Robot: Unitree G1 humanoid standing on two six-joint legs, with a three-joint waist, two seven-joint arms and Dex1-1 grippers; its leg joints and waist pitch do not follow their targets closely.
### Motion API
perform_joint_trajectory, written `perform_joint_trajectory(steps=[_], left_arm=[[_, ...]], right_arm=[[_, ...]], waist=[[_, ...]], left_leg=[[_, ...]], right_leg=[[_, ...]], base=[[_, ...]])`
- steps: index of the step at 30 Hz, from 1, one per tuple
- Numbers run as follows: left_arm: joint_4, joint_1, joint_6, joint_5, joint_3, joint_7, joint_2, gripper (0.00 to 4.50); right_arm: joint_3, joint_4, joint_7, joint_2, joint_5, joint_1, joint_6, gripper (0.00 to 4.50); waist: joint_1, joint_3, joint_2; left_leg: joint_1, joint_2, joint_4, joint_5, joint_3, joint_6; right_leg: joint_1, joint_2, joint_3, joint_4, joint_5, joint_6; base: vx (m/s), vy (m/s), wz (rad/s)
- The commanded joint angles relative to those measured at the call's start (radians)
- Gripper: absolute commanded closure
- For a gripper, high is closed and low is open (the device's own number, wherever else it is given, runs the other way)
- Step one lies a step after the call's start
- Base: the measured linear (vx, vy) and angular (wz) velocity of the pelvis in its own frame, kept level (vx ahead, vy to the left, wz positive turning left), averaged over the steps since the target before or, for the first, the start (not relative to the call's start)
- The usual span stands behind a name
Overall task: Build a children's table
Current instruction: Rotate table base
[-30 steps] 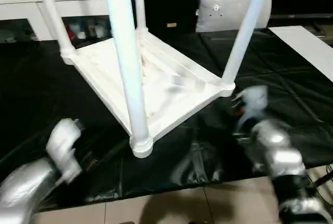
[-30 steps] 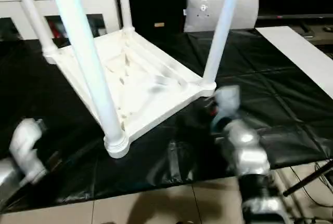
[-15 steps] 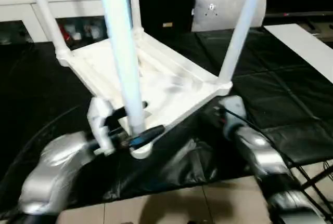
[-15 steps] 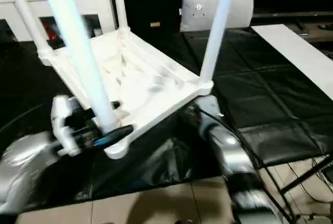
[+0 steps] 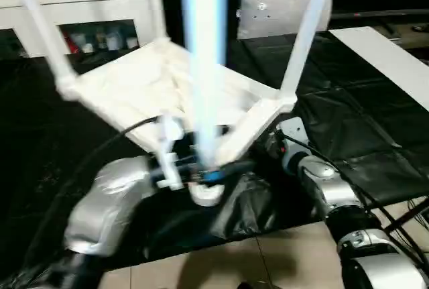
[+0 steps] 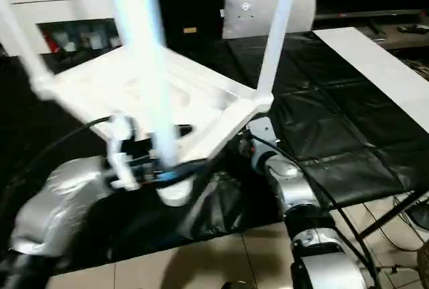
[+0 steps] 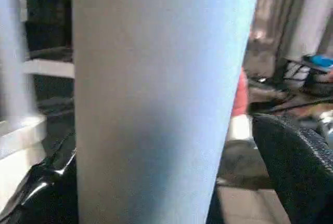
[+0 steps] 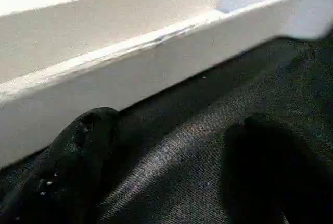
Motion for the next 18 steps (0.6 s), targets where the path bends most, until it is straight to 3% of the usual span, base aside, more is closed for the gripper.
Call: perform_joint_trajectory(steps=[1,3,7,13,18], left_arm=[[-0.029,-0.034,0.001,-0.009,-0.094,-0.041,-0.042,0.02],[-0.024,-0.041,0.003,-0.010,-0.103,-0.046,-0.055,0.02],[-0.002,-0.052,-0.017,0.016,-0.118,-0.033,-0.074,0.02],[0.136,-0.096,-0.135,0.156,-0.106,0.076,-0.102,0.02],[0.237,-0.152,-0.189,0.229,-0.071,0.168,-0.093,0.02]], right_arm=[[0.033,-0.010,0.060,0.048,0.000,-0.040,-0.043,0.00],[0.032,-0.013,0.060,0.047,0.000,-0.036,-0.043,0.00],[0.029,-0.004,0.057,0.048,-0.003,-0.036,-0.053,0.00],[0.007,0.024,0.014,0.030,-0.011,-0.046,-0.061,0.00],[-0.020,0.035,-0.015,-0.006,-0.010,-0.029,-0.054,0.00]], waist=[[0.012,-0.062,0.005],[0.012,-0.064,0.010],[0.011,-0.063,0.010],[0.021,-0.061,0.009],[0.030,-0.065,0.007]], left_leg=[[-0.020,0.061,-0.074,-0.072,-0.028,0.065],[-0.022,0.061,-0.073,-0.054,-0.028,0.077],[-0.021,0.062,-0.073,-0.057,-0.027,0.088],[-0.016,0.056,-0.073,-0.071,-0.026,0.089],[-0.015,0.061,-0.073,-0.047,-0.028,0.089]], right_leg=[[0.076,-0.097,0.079,-0.071,-0.337,-0.118],[0.077,-0.096,0.079,-0.065,-0.298,-0.132],[0.076,-0.094,0.079,-0.063,-0.277,-0.148],[0.074,-0.090,0.073,-0.079,-0.368,-0.088],[0.072,-0.094,0.073,-0.073,-0.351,-0.079]], base=[[0.000,0.000,0.00],[0.000,0.000,0.00],[0.000,0.000,0.00],[0.000,0.000,0.00],[0.000,0.000,0.00]])
